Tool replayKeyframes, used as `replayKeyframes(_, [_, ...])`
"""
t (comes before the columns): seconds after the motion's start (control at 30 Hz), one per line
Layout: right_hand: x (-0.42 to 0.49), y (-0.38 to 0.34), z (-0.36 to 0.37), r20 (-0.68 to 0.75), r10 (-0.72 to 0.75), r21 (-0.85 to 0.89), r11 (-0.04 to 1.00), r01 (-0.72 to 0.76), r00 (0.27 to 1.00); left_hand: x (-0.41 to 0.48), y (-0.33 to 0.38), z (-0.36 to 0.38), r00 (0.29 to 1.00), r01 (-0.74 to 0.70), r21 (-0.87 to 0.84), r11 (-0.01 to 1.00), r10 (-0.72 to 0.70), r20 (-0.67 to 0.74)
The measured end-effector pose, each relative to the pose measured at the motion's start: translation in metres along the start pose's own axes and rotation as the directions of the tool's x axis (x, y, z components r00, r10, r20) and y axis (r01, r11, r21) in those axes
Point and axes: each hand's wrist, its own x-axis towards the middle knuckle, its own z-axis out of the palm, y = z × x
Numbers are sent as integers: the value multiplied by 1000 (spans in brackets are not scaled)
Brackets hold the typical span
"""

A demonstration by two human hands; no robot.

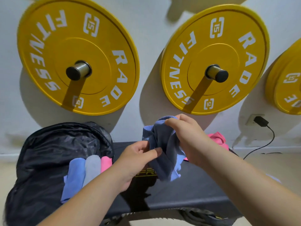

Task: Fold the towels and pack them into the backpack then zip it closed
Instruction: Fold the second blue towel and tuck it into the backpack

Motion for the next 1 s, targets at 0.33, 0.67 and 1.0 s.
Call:
replayKeyframes(0.33, [0, 57, -14, -116, -277, -364, 905, 219, 954, 18, -27, -38, 970, 93, 244, 965, -33, -240])
replayKeyframes(0.67, [25, 95, -31, -126, -207, -457, 880, 129, 970, 31, -34, -47, 973, -38, 542, 840, 154, -171])
replayKeyframes(1.0, [12, 95, -4, 253, -186, -430, 858, 282, 949, 25, -35, -14, 962, -216, 592, 776, 273, -7])
